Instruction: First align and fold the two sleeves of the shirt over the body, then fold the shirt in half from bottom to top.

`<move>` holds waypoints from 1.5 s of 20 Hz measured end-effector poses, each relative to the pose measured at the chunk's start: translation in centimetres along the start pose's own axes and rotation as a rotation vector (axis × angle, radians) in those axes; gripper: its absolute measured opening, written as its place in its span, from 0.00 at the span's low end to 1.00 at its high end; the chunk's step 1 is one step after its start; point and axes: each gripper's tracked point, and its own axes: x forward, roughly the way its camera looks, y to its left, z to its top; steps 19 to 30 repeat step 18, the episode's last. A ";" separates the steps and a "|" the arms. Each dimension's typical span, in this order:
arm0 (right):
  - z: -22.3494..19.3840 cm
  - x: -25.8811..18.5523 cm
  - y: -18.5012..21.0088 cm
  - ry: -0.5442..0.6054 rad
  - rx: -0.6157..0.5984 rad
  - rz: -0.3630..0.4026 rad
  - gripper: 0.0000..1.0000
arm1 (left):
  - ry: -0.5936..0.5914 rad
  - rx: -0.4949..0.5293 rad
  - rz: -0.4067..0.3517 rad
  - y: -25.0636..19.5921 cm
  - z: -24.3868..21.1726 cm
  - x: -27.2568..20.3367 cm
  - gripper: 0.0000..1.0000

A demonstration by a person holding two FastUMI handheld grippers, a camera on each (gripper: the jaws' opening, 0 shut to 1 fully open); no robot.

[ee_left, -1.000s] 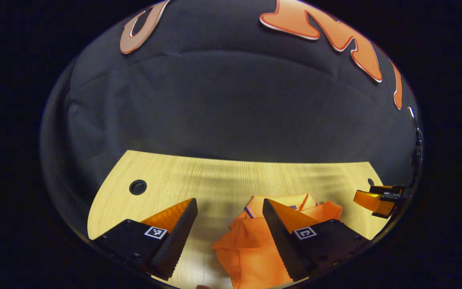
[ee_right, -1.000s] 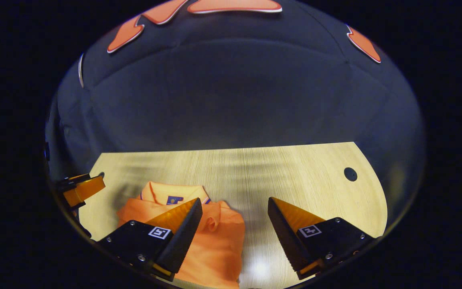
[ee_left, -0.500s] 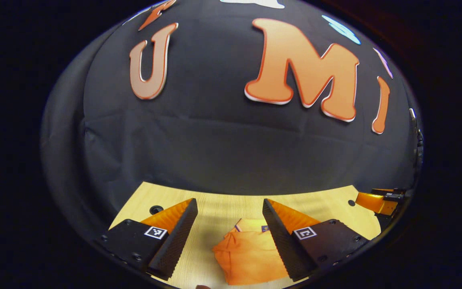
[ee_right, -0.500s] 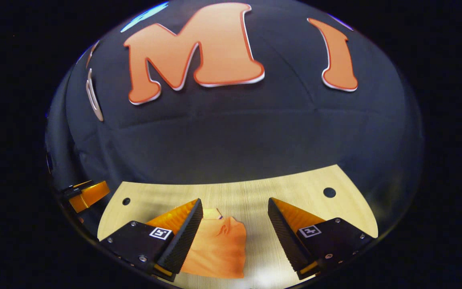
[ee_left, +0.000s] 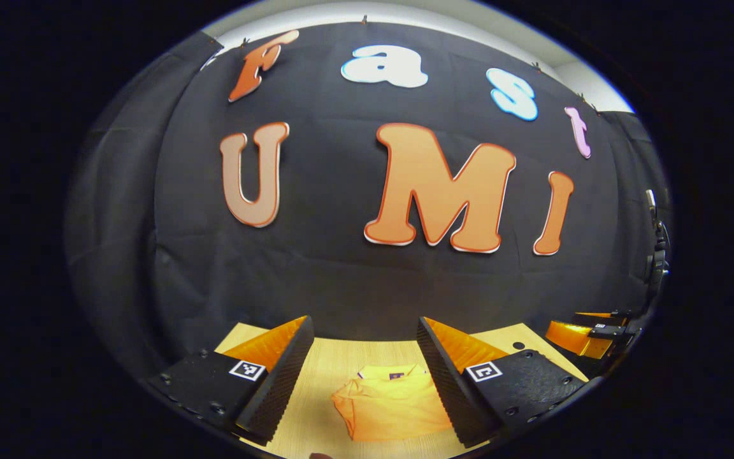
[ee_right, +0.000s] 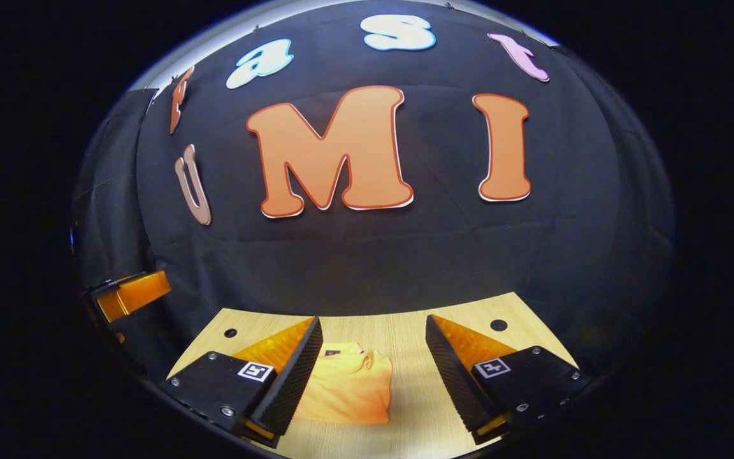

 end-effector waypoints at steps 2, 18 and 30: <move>0.1 -1.9 0.4 -0.038 -0.009 0.020 0.99 | -0.009 -0.004 -0.008 -0.7 0.0 -2.6 0.98; -3.7 -7.5 -1.4 -0.094 -0.030 0.014 0.98 | -0.015 -0.036 0.020 -2.0 -3.5 -8.3 0.98; -3.7 -7.5 -1.4 -0.094 -0.030 0.014 0.98 | -0.015 -0.036 0.020 -2.0 -3.5 -8.3 0.98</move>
